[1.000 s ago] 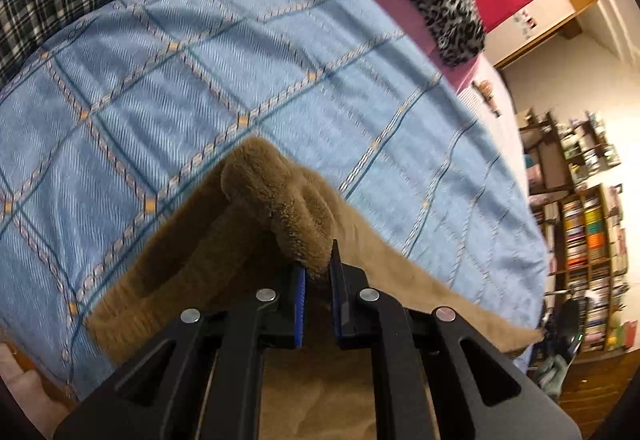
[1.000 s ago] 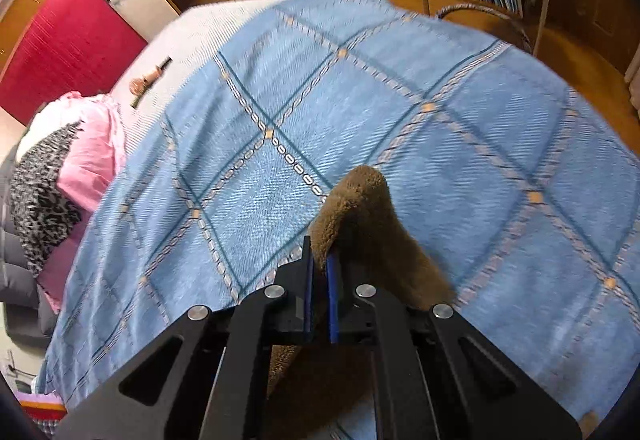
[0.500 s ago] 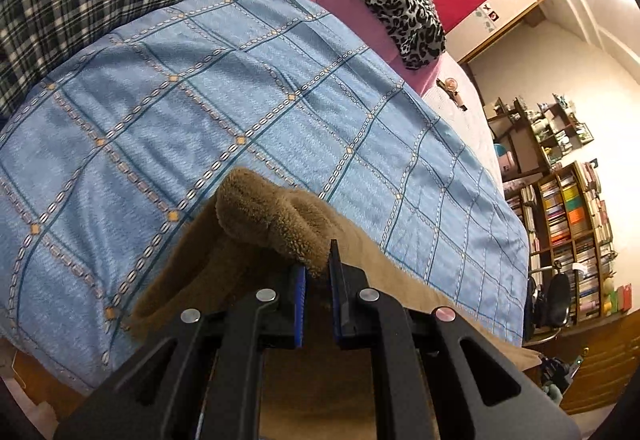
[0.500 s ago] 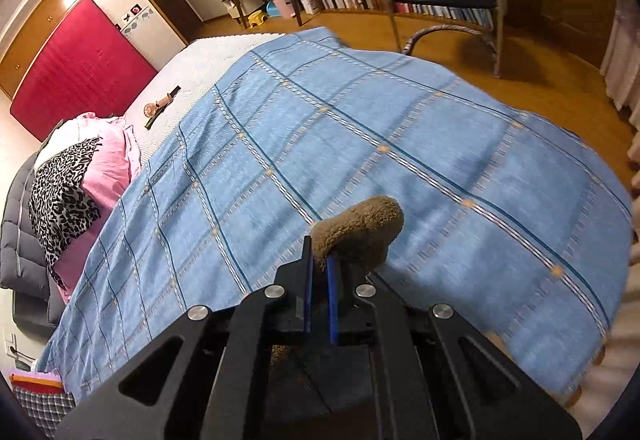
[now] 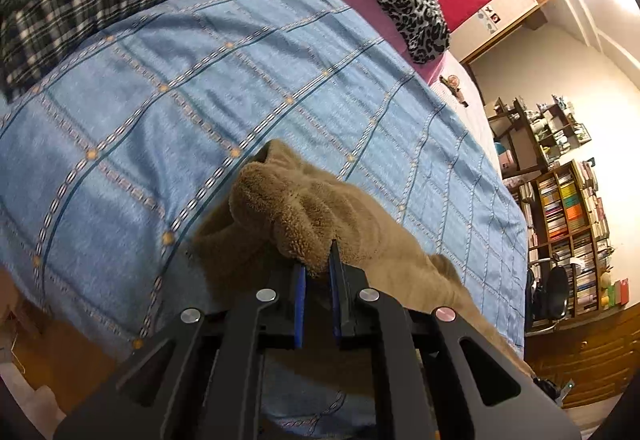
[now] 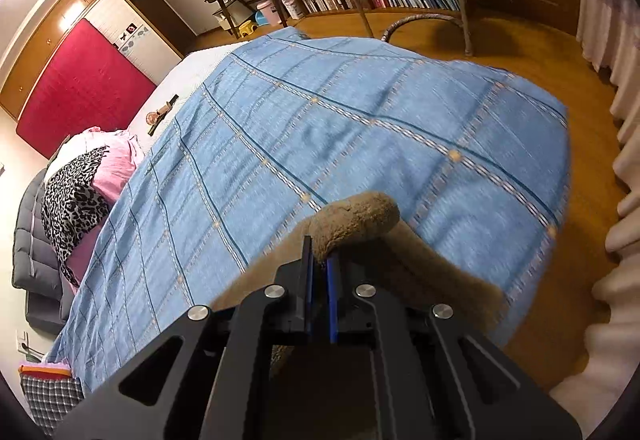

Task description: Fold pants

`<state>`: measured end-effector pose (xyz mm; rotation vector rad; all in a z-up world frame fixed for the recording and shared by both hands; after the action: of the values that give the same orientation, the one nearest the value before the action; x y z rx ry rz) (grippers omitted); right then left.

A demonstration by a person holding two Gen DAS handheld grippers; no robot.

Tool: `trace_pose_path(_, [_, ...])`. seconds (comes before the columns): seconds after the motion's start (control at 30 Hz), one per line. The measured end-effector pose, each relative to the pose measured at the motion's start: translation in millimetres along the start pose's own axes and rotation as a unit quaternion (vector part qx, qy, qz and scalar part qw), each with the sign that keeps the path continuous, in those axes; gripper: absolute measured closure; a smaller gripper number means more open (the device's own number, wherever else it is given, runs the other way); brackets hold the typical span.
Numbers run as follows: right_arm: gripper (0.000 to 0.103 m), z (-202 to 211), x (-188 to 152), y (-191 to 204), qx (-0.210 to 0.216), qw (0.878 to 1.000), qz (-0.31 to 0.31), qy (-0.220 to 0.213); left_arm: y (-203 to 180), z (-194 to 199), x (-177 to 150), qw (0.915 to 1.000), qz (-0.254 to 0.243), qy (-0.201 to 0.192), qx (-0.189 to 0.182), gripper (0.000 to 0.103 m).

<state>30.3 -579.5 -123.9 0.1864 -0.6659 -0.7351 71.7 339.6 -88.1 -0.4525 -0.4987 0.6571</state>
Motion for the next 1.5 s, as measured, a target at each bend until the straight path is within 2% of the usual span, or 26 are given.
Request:
trace_pose_path(0.17, [0.098, 10.0, -27.0, -20.9, 0.004, 1.0, -0.014, -0.003, 15.9, -6.7, -17.1, 0.9998, 0.008, 0.012, 0.011, 0.094])
trace_pose_path(0.33, [0.098, -5.5, -44.3, -39.8, -0.005, 0.999, -0.03, 0.013, 26.5, -13.0, -22.7, 0.9996, 0.011, 0.014, 0.023, 0.094])
trace_pose_path(0.5, [0.098, -24.4, -48.3, -43.5, -0.006, 1.0, -0.012, 0.014, 41.2, -29.5, -27.5, 0.9985, 0.018, 0.025, 0.045, 0.094])
trace_pose_path(0.7, [0.098, -27.3, -17.5, -20.8, 0.022, 1.0, 0.017, -0.005, 55.2, -46.8, -36.3, 0.9968, 0.03, 0.037, 0.064, 0.094])
trace_pose_path(0.93, [0.098, -5.0, 28.6, 36.1, 0.049, 0.995, 0.076, -0.044, 60.0, -46.5, -32.0, 0.9966, 0.037, 0.035, 0.064, 0.094])
trace_pose_path(1.13, [0.098, 17.4, 46.6, 55.7, 0.058, 0.993, 0.087, -0.061, 58.3, -40.4, -28.3, 0.9973, 0.03, 0.034, 0.058, 0.094])
trace_pose_path(1.33, [0.098, 34.1, 16.2, 13.9, 0.047, 0.996, 0.046, -0.053, 61.1, -35.7, -30.6, 0.9976, 0.025, 0.039, 0.052, 0.094])
trace_pose_path(1.5, [0.098, 14.8, -33.8, -40.1, -0.003, 0.999, 0.024, -0.022, 64.3, -38.9, -37.7, 0.9966, 0.013, 0.049, 0.065, 0.094])
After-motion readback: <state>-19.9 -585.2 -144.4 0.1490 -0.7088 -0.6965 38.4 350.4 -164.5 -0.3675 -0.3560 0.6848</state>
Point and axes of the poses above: each gripper's, at about its wrist camera, not at the fingertips, and z roughly against the way its jaws point, y to its left, x to its top, the point moved 9 cm from there along -z, roughly the way its jaws point, and after that the axes turned 7 degrees about z, right-handed, at the moved point
